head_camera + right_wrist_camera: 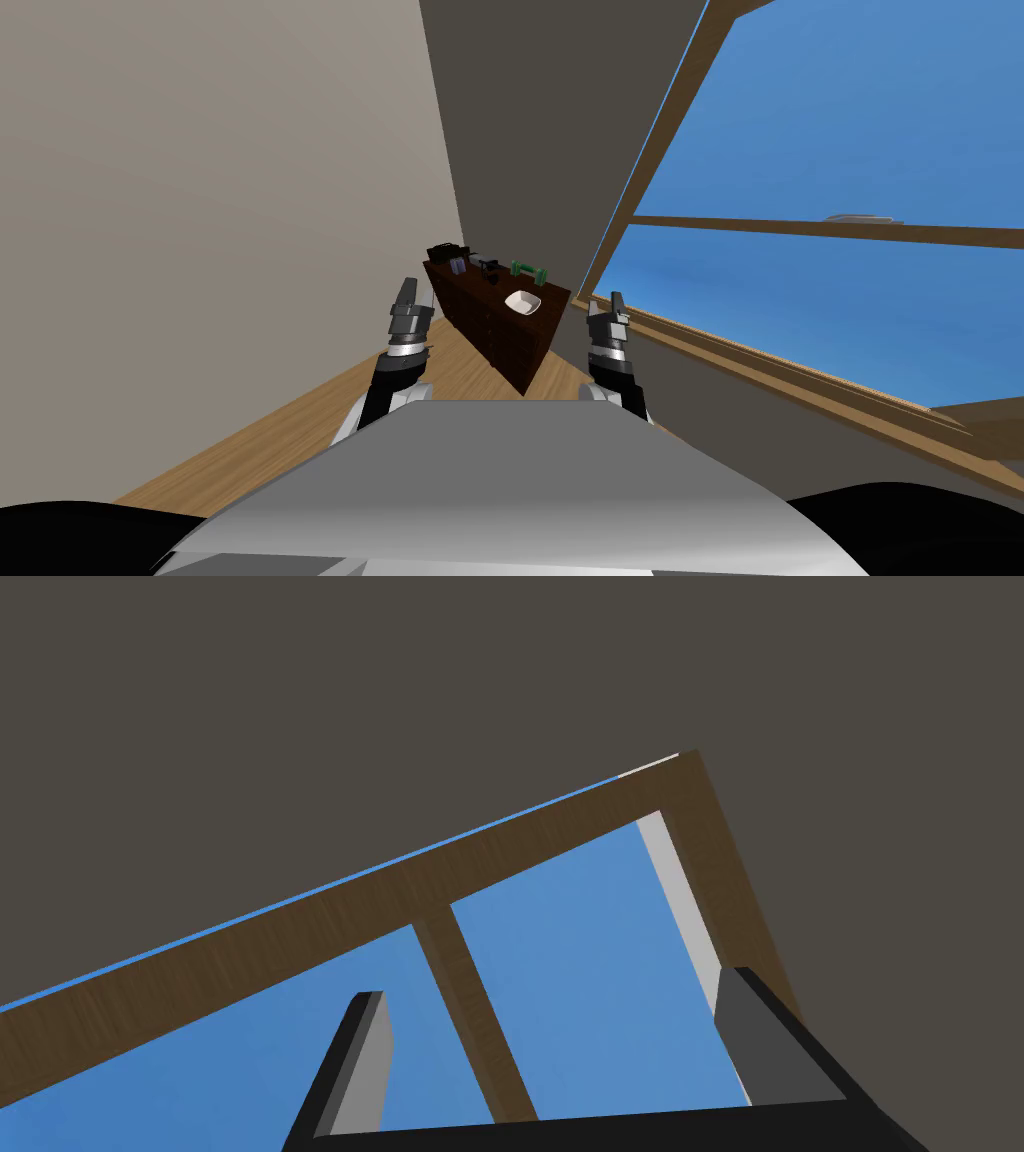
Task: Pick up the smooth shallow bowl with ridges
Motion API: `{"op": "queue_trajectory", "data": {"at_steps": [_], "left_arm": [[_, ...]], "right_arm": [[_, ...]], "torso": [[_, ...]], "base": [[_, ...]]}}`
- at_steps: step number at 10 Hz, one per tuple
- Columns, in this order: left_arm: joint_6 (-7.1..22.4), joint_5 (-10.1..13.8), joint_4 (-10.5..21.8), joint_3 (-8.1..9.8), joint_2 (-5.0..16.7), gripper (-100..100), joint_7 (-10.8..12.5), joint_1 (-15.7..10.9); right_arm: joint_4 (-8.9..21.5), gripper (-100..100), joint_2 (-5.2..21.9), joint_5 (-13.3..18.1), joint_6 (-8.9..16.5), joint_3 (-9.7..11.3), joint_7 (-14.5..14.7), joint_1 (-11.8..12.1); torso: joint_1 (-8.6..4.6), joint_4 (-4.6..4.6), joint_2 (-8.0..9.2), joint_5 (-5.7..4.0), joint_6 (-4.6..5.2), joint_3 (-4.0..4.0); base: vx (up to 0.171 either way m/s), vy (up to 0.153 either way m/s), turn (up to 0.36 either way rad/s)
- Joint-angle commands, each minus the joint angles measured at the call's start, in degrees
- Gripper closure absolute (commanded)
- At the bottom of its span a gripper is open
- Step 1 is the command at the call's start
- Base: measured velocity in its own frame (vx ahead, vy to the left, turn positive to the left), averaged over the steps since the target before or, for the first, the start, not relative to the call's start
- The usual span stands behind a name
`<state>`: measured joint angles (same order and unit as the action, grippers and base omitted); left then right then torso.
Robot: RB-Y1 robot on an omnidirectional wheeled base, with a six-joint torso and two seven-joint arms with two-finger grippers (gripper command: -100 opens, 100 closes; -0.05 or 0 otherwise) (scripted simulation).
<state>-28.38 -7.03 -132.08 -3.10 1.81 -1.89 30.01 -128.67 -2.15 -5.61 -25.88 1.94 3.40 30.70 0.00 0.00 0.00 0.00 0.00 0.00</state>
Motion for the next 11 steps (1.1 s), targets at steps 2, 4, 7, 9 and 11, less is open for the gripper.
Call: {"op": "queue_trajectory", "data": {"at_steps": [2, 4, 7, 9, 11], "left_arm": [[0.0, 0.0, 0.0, 0.00, 0.0, 0, 0.0, 0.0], [0.0, 0.0, 0.0, 0.00, 0.0, 0, 0.0, 0.0], [0.0, 0.0, 0.0, 0.00, 0.0, 0, 0.0, 0.0], [0.0, 0.0, 0.0, -0.01, 0.0, 0, 0.0, 0.0], [0.0, 0.0, 0.0, -0.01, 0.0, 0, 0.0, 0.0]], "right_arm": [[0.6, -100, 4.2, 0.6, 0.1, -0.5, 0.8, 0.2], [1.4, -100, 7.7, 1.5, 0.3, -1.3, 1.9, 0.5], [2.4, -100, 12.2, 2.6, 0.5, -2.3, 3.3, 0.9], [3.0, -100, 14.8, 3.2, 0.6, -2.9, 4.2, 1.2], [4.2, -100, 18.6, 4.7, 0.7, -4.3, 6.1, 1.8]], "torso": [[0.04, 0.00, -0.02, 0.01, 0.00, -0.01], [0.17, -0.01, -0.04, 0.04, -0.01, -0.02], [0.17, -0.01, -0.03, 0.04, 0.00, -0.02], [0.28, -0.02, -0.08, 0.06, -0.01, -0.05], [0.22, -0.01, -0.04, 0.05, 0.00, -0.03]], "base": [[0.008, 0.026, 0.025], [0.016, 0.062, 0.035], [0.010, 0.055, 0.032], [0.025, 0.071, 0.035], [0.011, 0.074, 0.054]]}}
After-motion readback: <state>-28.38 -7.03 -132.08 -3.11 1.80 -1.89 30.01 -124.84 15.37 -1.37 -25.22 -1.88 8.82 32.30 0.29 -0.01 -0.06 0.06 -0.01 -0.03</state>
